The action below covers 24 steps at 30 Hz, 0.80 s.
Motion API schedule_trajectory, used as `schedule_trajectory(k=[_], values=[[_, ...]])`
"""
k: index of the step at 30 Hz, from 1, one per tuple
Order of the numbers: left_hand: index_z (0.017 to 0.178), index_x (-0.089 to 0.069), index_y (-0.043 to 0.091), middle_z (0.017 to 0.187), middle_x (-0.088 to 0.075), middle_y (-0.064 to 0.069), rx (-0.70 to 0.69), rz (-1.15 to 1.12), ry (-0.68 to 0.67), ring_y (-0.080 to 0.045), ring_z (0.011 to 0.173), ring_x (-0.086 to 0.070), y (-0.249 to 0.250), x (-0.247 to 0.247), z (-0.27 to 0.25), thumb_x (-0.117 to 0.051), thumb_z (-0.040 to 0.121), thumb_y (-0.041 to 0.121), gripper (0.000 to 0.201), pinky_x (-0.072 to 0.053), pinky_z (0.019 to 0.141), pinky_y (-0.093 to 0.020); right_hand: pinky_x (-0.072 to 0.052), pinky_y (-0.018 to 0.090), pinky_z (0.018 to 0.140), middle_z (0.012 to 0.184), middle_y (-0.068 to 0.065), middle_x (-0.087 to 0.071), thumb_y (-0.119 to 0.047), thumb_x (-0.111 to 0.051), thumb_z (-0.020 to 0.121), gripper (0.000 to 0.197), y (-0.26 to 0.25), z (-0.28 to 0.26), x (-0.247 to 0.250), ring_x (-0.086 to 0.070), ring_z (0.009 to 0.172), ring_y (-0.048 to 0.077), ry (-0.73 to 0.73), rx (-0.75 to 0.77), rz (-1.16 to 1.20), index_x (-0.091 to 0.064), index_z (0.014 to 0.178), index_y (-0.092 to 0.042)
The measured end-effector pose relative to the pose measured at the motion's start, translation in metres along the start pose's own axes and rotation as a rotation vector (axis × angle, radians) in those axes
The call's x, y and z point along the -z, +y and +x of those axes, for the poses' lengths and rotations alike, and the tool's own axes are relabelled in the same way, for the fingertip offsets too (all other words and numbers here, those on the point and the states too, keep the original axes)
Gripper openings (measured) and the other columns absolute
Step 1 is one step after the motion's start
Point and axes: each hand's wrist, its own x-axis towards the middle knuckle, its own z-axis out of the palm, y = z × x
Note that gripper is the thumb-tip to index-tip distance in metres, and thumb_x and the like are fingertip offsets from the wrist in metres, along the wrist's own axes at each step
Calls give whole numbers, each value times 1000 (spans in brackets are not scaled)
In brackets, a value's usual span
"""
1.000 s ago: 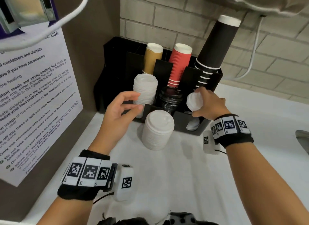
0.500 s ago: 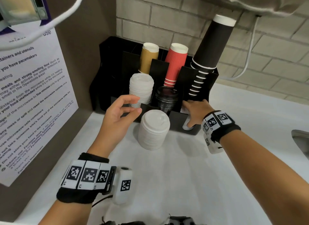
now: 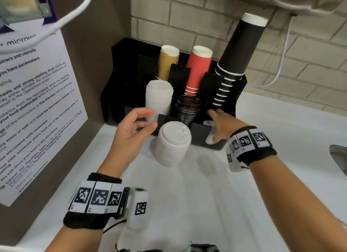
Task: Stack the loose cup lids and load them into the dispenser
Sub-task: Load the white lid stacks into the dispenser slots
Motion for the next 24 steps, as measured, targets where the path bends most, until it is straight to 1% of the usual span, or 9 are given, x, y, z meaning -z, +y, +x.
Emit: schedule_trajectory(k=[2,4,5,6,8,9,11,17,24], values=[[106,-64,31,113,-62,7,-6,-1,4,-4,94,-63,0,1,1,-66,88,13,25,-50,94,-38,-44,35,95,127,16,-47,-5,-67,80,56,-7,-14,4,-53,113,32,292,39,222,-47,133,-7],[106,-64,30,113,-62,6,-11,-8,10,-1,92,-63,0,1,2,-66,90,11,25,-50,91,-33,-44,27,89,113,12,-54,-4,-63,83,37,-30,-31,5,-56,101,24,527,178,498,-58,120,-7],[106,-64,29,113,-61,6,-13,-10,11,0,91,-63,0,2,3,-65,90,9,26,-50,90,-31,-44,25,87,110,9,-55,-10,-67,84,34,-45,-39,3,-54,99,18,534,247,601,-58,117,-10],[107,-64,29,113,-61,6,-16,-12,10,1,90,-64,1,2,3,-65,91,8,27,-50,89,-29,-44,25,86,111,6,-55,-21,-71,83,38,-61,-44,0,-52,100,14,479,288,650,-56,116,-14],[107,-64,30,113,-61,6,-18,-19,8,1,91,-64,2,2,3,-67,88,13,26,-50,89,-28,-42,24,85,115,0,-49,-41,-78,74,54,-84,-47,-11,-49,103,13,331,291,655,-49,116,-21],[107,-64,31,113,-62,6,-13,-20,8,0,91,-64,2,2,2,-67,85,19,25,-51,89,-29,-41,25,83,115,-2,-47,-45,-80,70,59,-91,-45,-16,-48,102,14,295,275,638,-46,113,-23],[106,-64,33,113,-62,8,1,-20,13,-2,94,-63,2,2,0,-66,80,26,27,-51,92,-32,-42,28,80,112,-3,-43,-45,-83,65,64,-100,-42,-24,-48,97,18,287,256,595,-42,108,-24],[105,-65,35,111,-64,12,19,-10,11,-7,97,-64,-2,4,-4,-66,80,29,26,-51,95,-40,-39,32,77,110,-1,-37,-36,-84,61,64,-104,-33,-35,-48,93,26,318,213,573,-37,103,-25],[106,-65,33,111,-63,11,10,-12,7,-6,95,-63,-2,3,-4,-66,81,27,26,-52,91,-35,-43,36,78,109,0,-36,-33,-83,57,64,-104,-31,-34,-47,93,29,306,201,627,-35,99,-29]])
